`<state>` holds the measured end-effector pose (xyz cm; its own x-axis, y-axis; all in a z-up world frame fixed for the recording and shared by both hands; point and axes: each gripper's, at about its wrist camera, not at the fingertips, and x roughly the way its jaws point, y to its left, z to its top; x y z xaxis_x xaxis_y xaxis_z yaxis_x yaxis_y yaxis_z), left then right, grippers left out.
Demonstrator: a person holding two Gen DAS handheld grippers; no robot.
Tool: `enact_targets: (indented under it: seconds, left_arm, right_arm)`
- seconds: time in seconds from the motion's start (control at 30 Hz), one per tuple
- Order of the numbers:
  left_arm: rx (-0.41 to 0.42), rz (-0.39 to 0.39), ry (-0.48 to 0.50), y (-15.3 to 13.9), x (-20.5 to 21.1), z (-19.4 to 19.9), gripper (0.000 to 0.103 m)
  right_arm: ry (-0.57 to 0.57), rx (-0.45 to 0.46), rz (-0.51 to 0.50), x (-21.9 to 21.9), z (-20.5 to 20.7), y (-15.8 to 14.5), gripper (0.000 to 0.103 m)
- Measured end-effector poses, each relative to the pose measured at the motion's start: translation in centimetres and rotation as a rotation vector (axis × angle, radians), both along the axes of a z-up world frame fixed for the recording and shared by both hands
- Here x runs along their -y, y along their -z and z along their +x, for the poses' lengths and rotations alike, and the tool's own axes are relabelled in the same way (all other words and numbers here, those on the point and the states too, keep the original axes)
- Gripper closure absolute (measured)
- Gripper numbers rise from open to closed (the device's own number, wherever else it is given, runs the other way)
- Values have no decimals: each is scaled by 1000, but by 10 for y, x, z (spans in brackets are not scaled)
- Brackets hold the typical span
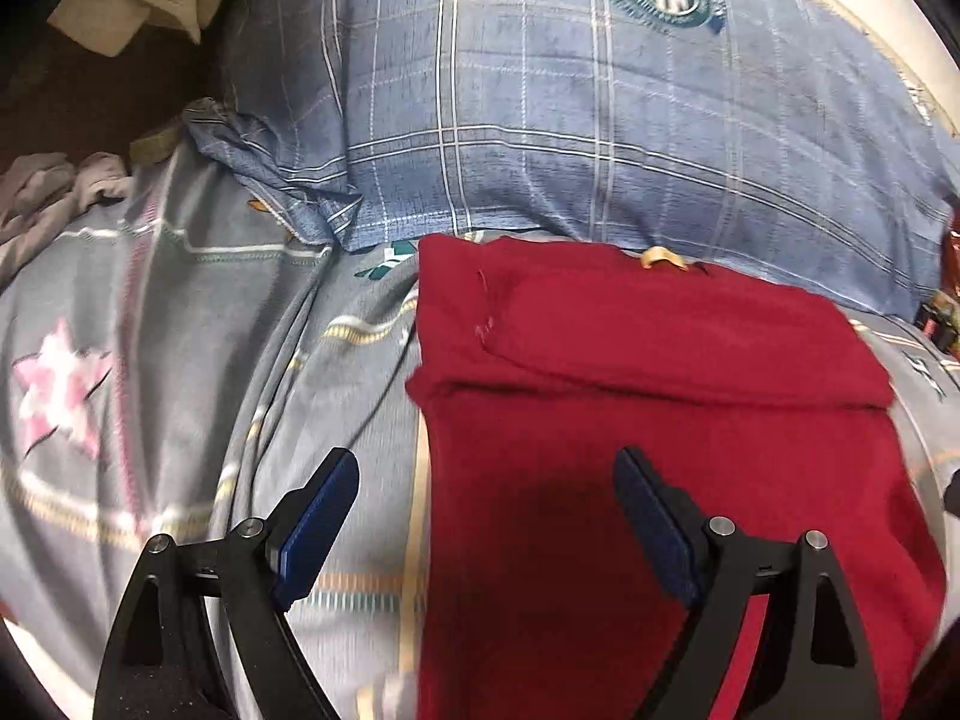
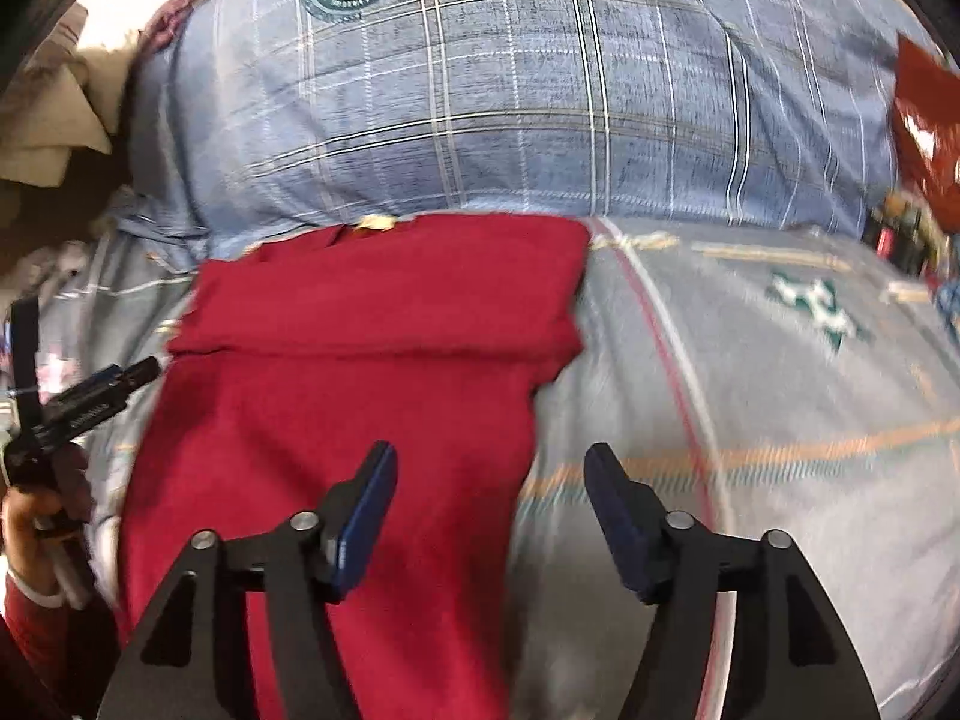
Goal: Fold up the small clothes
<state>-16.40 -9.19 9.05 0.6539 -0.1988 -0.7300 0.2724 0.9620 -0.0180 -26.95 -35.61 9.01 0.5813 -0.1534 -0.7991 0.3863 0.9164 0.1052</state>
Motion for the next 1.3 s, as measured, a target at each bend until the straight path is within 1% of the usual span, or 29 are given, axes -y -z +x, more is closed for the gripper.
enact_targets:
  seconds: [0.07, 0.17, 0.3, 0.33, 0.47, 0.53, 0.6, 0.63, 0.73, 0.8, 0.9, 1.03, 1.1, 1.2, 1.27, 1.3]
  left_arm:
    - [16, 4, -2, -7, -5, -21, 16]
    - [29, 18, 1, -13, -11, -50, 16]
    - [20, -12, -8, -24, -27, -80, 16]
    - [18, -20, -26, -29, -38, -87, 16]
    - [64, 3, -103, -51, -73, -106, 16]
    - [55, 4, -124, -54, -89, -117, 16]
    - [12, -2, -106, -47, -91, -128, 16]
    - [-29, -20, -81, -41, -91, -134, 16]
    - [-91, -66, -44, -25, -85, -145, 16]
    - [-117, -60, -36, -17, -81, -151, 17]
    - [-136, -49, -27, -6, -76, -153, 17]
    - [-203, -80, 4, 8, -70, -156, 17]
    - [-238, -88, 14, 16, -74, -152, 17]
    - [-264, -92, 10, 23, -80, -147, 17]
    - [-262, -104, 9, 21, -80, -150, 17]
    - [-269, -113, 15, 22, -78, -149, 17]
  right_arm:
    - [-13, 7, 30, -10, -13, 2, 36]
    - [-31, 7, 24, -27, -28, 4, 35]
    - [-64, 26, 66, -44, -43, 5, 35]
    - [-80, 29, 74, -49, -45, 6, 34]
    - [-87, 15, 29, -57, -59, 6, 32]
    - [-75, 3, 8, -55, -71, 6, 29]
    - [-50, -4, 12, -49, -82, 11, 25]
    - [-30, -18, 17, -45, -88, 15, 25]
    - [-12, -52, 73, -34, -101, 29, 25]
    - [-1, -51, 118, -30, -108, 34, 25]
    - [19, -38, 129, -29, -115, 34, 25]
    - [-5, -40, 165, -29, -120, 39, 25]
    - [-12, -44, 177, -30, -123, 44, 25]
    - [-33, -58, 183, -35, -122, 51, 29]
    - [-73, -52, 174, -44, -121, 51, 41]
    - [-97, -53, 179, -49, -119, 51, 41]
